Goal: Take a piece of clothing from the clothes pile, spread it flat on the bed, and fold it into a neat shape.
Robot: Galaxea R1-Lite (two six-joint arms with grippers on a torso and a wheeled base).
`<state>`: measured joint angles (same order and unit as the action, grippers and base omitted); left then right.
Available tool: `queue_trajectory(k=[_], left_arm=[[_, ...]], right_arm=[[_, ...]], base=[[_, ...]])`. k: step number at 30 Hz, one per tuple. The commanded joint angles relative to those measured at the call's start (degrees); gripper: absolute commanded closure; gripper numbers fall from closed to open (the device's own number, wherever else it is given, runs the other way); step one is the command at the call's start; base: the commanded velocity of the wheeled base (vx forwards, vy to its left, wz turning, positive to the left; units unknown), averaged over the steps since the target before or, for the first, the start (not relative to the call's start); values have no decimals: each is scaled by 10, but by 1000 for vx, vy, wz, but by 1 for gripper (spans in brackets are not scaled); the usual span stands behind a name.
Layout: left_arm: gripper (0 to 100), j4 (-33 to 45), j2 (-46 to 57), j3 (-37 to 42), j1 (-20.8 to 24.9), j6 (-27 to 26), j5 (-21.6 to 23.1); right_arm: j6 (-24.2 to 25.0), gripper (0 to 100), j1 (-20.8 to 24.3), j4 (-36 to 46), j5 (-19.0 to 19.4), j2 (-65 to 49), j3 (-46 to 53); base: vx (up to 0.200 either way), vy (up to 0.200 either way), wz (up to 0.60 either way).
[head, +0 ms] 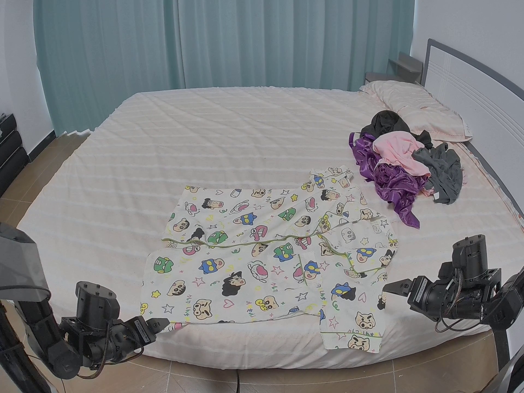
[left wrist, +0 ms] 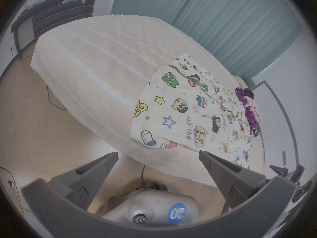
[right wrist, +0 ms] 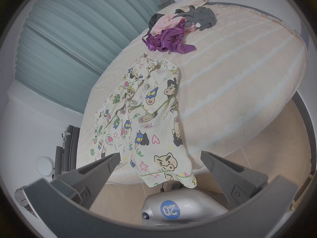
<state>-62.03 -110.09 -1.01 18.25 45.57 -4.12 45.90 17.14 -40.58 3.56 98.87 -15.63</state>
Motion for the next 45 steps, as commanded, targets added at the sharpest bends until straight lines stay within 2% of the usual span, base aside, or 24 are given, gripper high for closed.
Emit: queue_trajectory(k=[1,6,14,15,23,31,33,45], left_arm=[[0,-59,-110,8,-10,-23,-21],[0,-139,-169,9,-4,-32,-61],[0,-217,-232,8,-4,-55,-64],[100,-222,-232,9,-4,-54,-64],[100,-223,-242,-3,-9,-53,-66],[100,-280,-235,9,-16,-49,-84],[100,-280,-222,9,-17,-48,-95],[100,-280,-90,10,-40,-55,-97]], right_arm=[[-2,0,4,0,1,5,0],[-2,0,4,-1,1,5,-1],[-3,0,4,-1,3,5,-2],[-3,0,5,-1,4,5,-2],[-3,0,10,-1,3,5,-1],[-3,0,18,-1,2,3,1],[-3,0,18,-1,2,3,1],[-3,0,18,-1,-1,-2,1]], base=[[0,0,0],[0,0,0],[0,0,0],[0,0,0],[0,0,0],[0,0,0],[0,0,0],[0,0,0]])
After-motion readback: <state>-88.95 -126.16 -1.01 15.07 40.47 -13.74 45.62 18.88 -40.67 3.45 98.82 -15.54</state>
